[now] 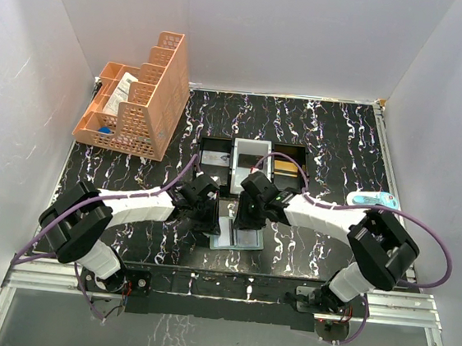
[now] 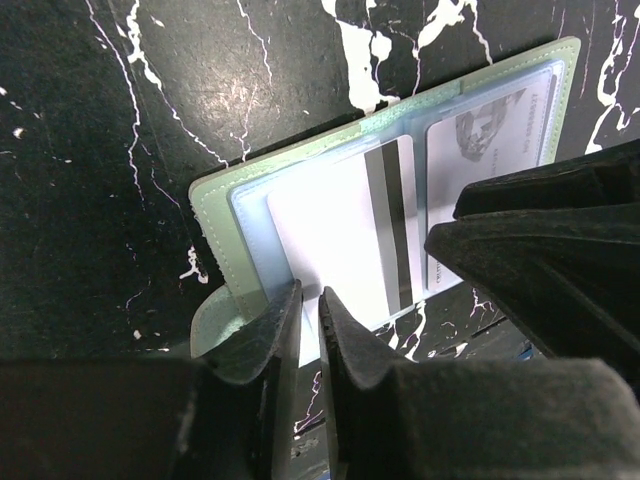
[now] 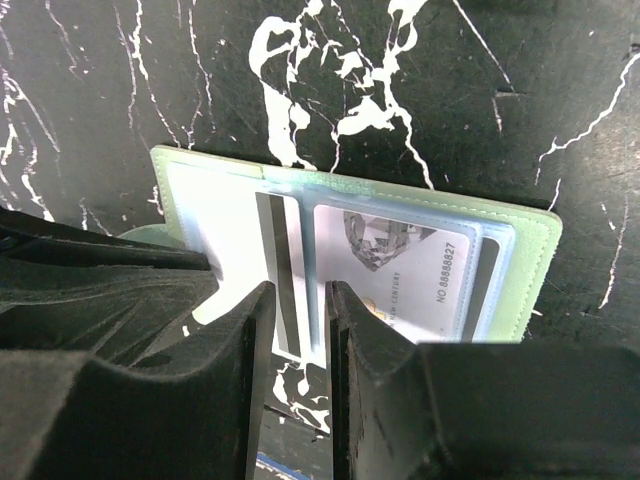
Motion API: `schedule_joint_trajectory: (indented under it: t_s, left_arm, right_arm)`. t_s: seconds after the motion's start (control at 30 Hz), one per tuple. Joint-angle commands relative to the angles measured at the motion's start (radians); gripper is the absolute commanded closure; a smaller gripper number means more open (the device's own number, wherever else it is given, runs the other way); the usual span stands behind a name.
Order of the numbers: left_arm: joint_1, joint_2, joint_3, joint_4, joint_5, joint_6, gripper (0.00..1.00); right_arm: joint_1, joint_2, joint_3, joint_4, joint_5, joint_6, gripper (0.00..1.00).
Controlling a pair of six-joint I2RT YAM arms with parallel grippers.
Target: Take the credit cards out of the card holder
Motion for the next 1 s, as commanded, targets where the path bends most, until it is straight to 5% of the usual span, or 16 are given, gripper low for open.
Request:
schedule_joint_trajectory:
  t_s: [0.0, 0.67, 0.97]
  left_arm:
    - [-0.005, 0.025, -0.058, -0.058, -0.026, -0.003, 0.88]
    - [-0.004, 0.047, -0.115, -0.043, -0.037, -0.019, 0.95]
    - [-0.005, 0.055, -0.079, -0.075, -0.039, 0.007, 0.96]
  right_arm:
    - [0.026, 0.016, 0.049, -0.038, 0.074, -0.008, 0.74]
    - [0.041, 0.044, 0.002, 0.104, -0.052, 0.010, 0.79]
    - [-0.079, -0.026, -0.184, 0.469, -0.410, 0.062, 0.91]
